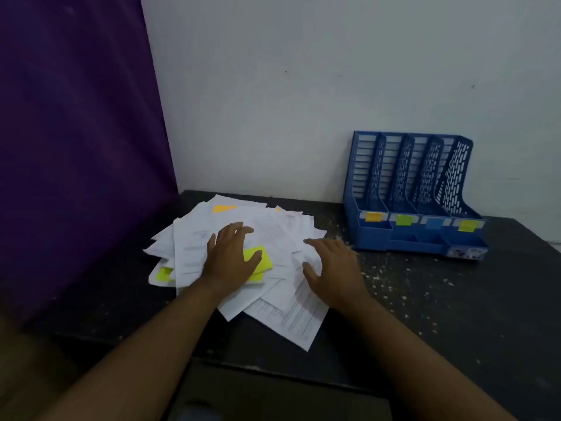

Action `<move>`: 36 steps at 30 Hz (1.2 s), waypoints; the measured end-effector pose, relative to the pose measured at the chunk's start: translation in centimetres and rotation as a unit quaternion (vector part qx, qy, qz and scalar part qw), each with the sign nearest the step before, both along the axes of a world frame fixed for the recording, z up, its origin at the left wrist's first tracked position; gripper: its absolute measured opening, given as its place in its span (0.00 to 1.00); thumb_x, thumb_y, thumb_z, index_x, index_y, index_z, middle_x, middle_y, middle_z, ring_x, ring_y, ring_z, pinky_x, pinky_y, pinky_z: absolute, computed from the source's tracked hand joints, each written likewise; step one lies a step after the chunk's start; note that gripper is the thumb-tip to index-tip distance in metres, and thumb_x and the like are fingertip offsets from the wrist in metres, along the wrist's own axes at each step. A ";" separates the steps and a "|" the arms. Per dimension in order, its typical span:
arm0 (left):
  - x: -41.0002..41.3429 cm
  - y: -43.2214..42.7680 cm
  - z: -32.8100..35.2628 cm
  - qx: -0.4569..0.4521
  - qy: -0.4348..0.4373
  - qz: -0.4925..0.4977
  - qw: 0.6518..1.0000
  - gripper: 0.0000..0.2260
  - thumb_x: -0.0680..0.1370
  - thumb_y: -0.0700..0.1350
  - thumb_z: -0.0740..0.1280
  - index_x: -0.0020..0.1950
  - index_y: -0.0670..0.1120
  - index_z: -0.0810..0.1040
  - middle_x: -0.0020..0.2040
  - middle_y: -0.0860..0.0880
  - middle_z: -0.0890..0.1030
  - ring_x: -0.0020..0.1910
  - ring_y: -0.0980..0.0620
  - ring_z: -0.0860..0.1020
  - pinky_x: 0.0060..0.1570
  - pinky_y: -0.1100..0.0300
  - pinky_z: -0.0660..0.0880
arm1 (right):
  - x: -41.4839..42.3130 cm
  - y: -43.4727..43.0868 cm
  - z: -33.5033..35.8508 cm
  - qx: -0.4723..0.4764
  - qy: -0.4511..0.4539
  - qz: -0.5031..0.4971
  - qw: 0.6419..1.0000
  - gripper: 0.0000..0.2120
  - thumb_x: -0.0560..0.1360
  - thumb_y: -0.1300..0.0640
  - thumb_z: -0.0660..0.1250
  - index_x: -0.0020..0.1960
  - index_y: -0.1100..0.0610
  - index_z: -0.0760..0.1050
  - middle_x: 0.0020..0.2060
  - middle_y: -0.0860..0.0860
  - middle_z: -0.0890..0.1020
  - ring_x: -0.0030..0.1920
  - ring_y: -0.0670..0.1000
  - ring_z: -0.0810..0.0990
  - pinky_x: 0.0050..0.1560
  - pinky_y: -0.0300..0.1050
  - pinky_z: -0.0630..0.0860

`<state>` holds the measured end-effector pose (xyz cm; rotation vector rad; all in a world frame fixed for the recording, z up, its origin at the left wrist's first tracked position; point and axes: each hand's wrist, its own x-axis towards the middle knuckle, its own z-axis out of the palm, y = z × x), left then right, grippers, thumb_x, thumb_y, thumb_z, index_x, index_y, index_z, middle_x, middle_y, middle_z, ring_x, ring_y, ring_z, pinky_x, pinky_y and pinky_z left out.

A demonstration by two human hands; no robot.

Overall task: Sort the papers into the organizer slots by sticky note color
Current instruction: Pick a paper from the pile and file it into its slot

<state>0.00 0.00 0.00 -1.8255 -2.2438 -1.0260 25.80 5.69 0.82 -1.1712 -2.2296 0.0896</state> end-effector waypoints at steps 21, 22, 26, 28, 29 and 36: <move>2.7 -5.5 -3.1 -0.081 -0.016 -0.006 0.997 0.30 0.80 0.67 0.67 0.77 0.52 0.75 0.78 0.51 0.74 0.78 0.50 0.70 0.78 0.45 0.61 | -0.1 -4.1 -4.3 -0.090 -0.034 0.009 0.995 0.30 0.79 0.33 0.60 0.77 0.44 0.70 0.74 0.43 0.75 0.74 0.50 0.70 0.77 0.59 0.63; 2.8 -5.7 -3.0 -0.053 -0.013 -0.008 0.998 0.27 0.80 0.65 0.69 0.73 0.51 0.79 0.74 0.50 0.79 0.73 0.48 0.75 0.74 0.48 0.67 | -0.1 -4.1 -4.3 -0.089 -0.030 0.008 0.996 0.30 0.78 0.33 0.60 0.76 0.44 0.71 0.73 0.43 0.76 0.73 0.50 0.71 0.76 0.59 0.64; 2.9 -6.7 -2.2 -0.001 -0.003 -0.027 1.000 0.16 0.77 0.58 0.75 0.60 0.52 0.88 0.60 0.51 0.87 0.61 0.46 0.83 0.61 0.52 0.78 | -0.1 -4.4 -3.9 -0.088 -0.006 0.004 0.996 0.28 0.77 0.35 0.61 0.72 0.45 0.75 0.70 0.44 0.79 0.70 0.50 0.74 0.74 0.58 0.68; 2.8 -7.0 -1.7 0.008 -0.005 -0.033 0.999 0.14 0.76 0.62 0.75 0.54 0.54 0.89 0.54 0.54 0.88 0.54 0.49 0.85 0.56 0.51 0.80 | 0.0 -4.6 -3.6 -0.089 0.008 0.006 0.996 0.25 0.78 0.38 0.65 0.71 0.45 0.75 0.69 0.44 0.79 0.70 0.51 0.74 0.73 0.56 0.69; 2.7 -7.1 -1.3 0.012 -0.010 -0.036 0.999 0.13 0.76 0.62 0.76 0.52 0.55 0.90 0.51 0.55 0.89 0.52 0.50 0.85 0.54 0.51 0.80 | 0.1 -4.7 -3.4 -0.091 0.015 0.008 0.996 0.24 0.78 0.39 0.66 0.71 0.45 0.75 0.69 0.44 0.79 0.70 0.51 0.73 0.72 0.56 0.69; 1.9 -5.7 6.1 0.059 -0.016 -0.094 0.994 0.10 0.77 0.54 0.76 0.48 0.47 0.89 0.41 0.56 0.82 0.47 0.47 0.78 0.55 0.45 0.75 | 0.1 -4.3 0.9 -0.059 0.089 0.069 0.992 0.29 0.76 0.45 0.74 0.75 0.44 0.71 0.72 0.44 0.75 0.72 0.47 0.69 0.73 0.46 0.66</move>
